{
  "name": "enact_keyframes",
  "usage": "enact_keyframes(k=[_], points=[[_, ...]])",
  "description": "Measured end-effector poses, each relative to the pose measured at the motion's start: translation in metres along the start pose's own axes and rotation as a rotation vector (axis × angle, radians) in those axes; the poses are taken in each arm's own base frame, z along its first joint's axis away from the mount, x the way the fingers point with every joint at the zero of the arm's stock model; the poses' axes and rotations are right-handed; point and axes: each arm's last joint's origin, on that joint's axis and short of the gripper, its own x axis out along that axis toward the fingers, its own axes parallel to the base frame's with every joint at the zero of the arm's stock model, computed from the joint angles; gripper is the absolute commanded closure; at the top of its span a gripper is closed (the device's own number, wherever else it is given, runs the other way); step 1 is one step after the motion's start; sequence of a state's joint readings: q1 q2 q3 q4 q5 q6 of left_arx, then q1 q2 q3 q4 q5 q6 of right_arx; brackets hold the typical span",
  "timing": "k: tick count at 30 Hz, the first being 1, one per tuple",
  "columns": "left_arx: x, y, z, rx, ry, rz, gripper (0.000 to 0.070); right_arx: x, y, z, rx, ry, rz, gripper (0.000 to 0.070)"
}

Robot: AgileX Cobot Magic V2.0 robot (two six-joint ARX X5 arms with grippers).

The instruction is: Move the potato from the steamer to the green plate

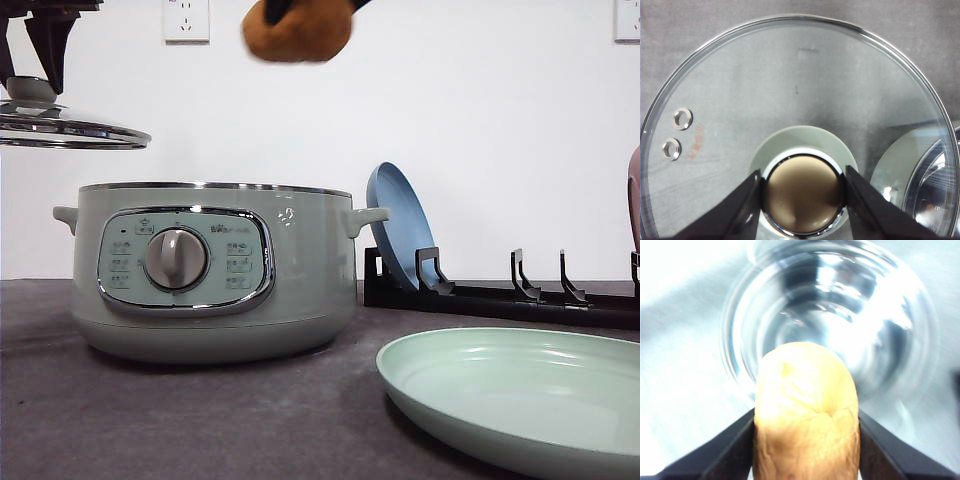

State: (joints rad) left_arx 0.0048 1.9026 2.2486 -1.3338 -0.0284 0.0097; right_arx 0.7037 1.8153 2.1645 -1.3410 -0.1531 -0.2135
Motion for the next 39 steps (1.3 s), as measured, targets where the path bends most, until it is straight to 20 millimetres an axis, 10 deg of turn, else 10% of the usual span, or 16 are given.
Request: enact_keyframes(k=[9,18,39], points=[[0.0,0.0,-0.001,0.0,0.009,0.0,0.07,-0.06,0.027,-0.085,0.088,0.011,-0.023,0.0448],[0.0,0.0,-0.001,0.0,0.009,0.0,0.07,-0.066,0.046,-0.173,0.263,0.057,-0.025,0.0448],[0.0,0.0,-0.001,-0.004,0.009,0.0,0.07,0.084,0.036,-0.246,0.483,0.045,-0.083,0.0448]])
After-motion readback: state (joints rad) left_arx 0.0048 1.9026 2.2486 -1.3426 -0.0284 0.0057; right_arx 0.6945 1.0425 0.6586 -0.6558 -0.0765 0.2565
